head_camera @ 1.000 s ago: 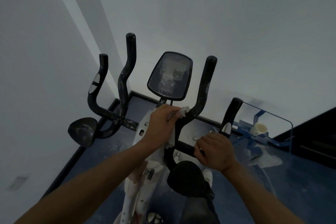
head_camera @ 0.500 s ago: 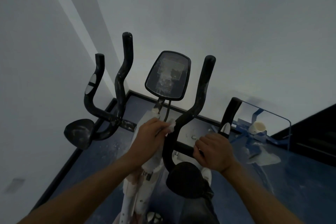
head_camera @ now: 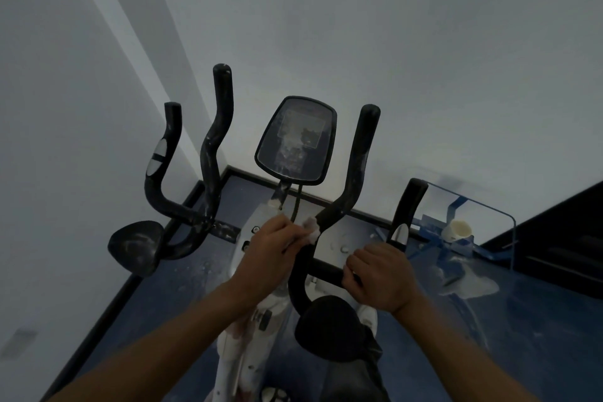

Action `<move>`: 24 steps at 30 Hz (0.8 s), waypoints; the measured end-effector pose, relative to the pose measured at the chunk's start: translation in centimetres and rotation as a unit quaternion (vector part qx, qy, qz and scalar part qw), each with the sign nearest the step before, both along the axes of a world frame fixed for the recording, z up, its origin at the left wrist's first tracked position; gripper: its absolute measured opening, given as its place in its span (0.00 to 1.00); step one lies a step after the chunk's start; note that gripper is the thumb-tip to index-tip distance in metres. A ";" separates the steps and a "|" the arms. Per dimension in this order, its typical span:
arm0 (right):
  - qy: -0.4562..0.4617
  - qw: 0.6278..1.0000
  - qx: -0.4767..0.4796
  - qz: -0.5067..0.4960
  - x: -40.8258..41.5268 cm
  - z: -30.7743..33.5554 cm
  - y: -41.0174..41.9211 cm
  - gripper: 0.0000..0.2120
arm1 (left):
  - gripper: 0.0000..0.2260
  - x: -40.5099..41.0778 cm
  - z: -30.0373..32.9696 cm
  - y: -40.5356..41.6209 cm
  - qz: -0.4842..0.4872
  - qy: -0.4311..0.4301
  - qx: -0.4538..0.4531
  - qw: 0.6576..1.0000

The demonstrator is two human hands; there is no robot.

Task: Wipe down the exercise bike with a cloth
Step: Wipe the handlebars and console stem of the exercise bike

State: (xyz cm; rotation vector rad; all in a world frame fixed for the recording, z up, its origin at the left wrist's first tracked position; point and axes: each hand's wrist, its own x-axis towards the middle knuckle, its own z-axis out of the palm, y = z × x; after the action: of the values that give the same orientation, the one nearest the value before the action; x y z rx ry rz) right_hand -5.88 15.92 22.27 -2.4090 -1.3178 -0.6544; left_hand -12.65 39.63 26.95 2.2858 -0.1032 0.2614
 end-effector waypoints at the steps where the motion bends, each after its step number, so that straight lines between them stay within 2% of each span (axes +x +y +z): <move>1: -0.001 1.000 0.000 0.000 0.0 0.0 0.0 0.17 | 0.09 0.5 0.2 -0.2 -0.001 -0.008 0.007 1.000; 8: -0.001 1.000 0.013 0.004 -0.1 0.2 0.1 0.18 | 0.06 7.0 1.6 -2.9 -0.015 -0.063 0.021 0.998; 12: -0.004 1.000 0.016 -0.001 -0.1 0.1 0.1 0.17 | 0.07 6.3 1.3 -2.5 -0.019 -0.068 0.017 0.997; 18: -0.001 1.000 0.010 0.000 0.1 -0.3 0.0 0.17 | 0.06 3.5 0.0 -0.3 0.018 -0.023 -0.003 1.000; 24: -0.002 1.000 0.010 0.001 0.0 -0.2 0.0 0.17 | 0.08 7.4 2.7 -4.2 -0.040 -0.072 -0.014 0.996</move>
State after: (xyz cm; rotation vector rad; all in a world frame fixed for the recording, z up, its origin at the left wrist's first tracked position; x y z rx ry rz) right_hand -5.84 15.90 22.06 -2.3916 -1.3099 -0.6688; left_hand -5.28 35.39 29.68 2.2280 -0.2640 0.3826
